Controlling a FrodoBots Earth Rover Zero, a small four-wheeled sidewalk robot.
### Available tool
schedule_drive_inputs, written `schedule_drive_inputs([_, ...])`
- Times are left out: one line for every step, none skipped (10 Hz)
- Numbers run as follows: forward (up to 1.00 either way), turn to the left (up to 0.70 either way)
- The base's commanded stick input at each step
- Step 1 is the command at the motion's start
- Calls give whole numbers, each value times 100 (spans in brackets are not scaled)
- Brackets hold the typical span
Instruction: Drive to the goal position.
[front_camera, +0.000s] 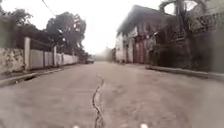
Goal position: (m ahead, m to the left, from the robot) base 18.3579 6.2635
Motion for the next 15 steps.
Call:
schedule_drive_inputs([70,1])
schedule_drive_inputs([70,1])
schedule_drive_inputs([70,1])
schedule_drive_inputs([70,1])
schedule_drive_inputs([70,1])
schedule_drive_inputs([70,1])
schedule_drive_inputs([70,1])
schedule_drive_inputs([70,1])
schedule_drive_inputs([70,1])
schedule_drive_inputs([70,1])
schedule_drive_inputs([70,1])
schedule_drive_inputs([70,1])
schedule_drive_inputs([70,1])
schedule_drive_inputs([70,1])
schedule_drive_inputs([70,1])
